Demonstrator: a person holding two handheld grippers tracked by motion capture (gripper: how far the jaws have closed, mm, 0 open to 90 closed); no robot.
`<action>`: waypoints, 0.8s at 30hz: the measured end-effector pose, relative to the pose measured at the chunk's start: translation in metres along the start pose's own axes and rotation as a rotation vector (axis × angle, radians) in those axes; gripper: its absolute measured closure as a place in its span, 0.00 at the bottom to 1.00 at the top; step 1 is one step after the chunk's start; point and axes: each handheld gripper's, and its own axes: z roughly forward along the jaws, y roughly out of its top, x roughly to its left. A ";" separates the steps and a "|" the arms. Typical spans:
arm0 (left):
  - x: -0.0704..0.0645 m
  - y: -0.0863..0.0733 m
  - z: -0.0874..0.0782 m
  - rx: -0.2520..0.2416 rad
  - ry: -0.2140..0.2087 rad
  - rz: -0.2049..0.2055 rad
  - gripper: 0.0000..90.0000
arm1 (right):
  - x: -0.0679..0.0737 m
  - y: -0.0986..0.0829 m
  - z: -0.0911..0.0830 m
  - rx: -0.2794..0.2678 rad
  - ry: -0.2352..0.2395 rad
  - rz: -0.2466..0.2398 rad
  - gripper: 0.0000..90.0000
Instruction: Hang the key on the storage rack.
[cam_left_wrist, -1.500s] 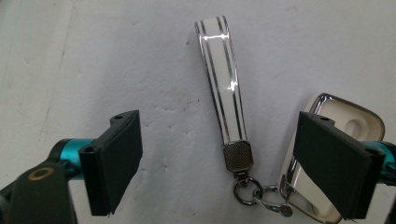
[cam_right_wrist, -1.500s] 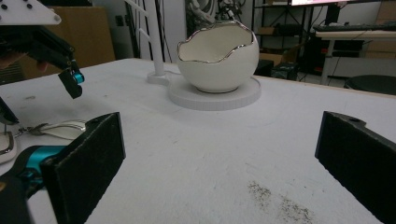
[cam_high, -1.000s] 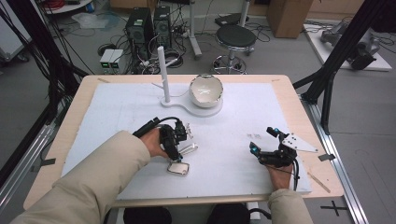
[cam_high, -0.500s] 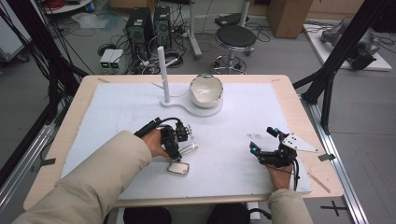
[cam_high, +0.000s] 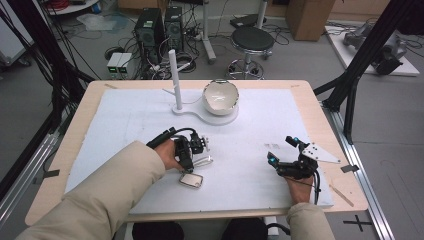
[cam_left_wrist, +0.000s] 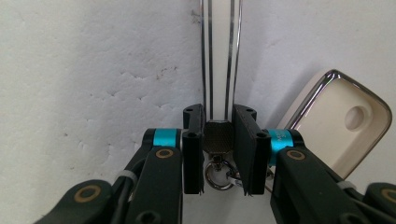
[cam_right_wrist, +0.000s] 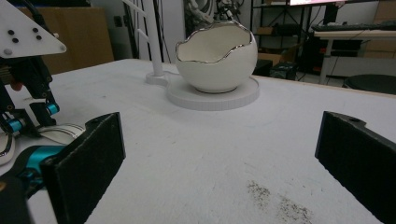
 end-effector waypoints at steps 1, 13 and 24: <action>0.000 0.000 0.000 0.004 -0.002 0.011 0.82 | 0.000 0.000 0.000 0.000 0.000 0.000 0.01; 0.003 -0.004 -0.006 -0.039 0.018 0.055 0.83 | 0.000 0.000 0.000 0.000 -0.002 -0.002 0.01; 0.021 -0.026 -0.036 -0.324 0.006 -0.006 0.83 | 0.001 0.000 0.000 0.002 -0.003 -0.001 0.01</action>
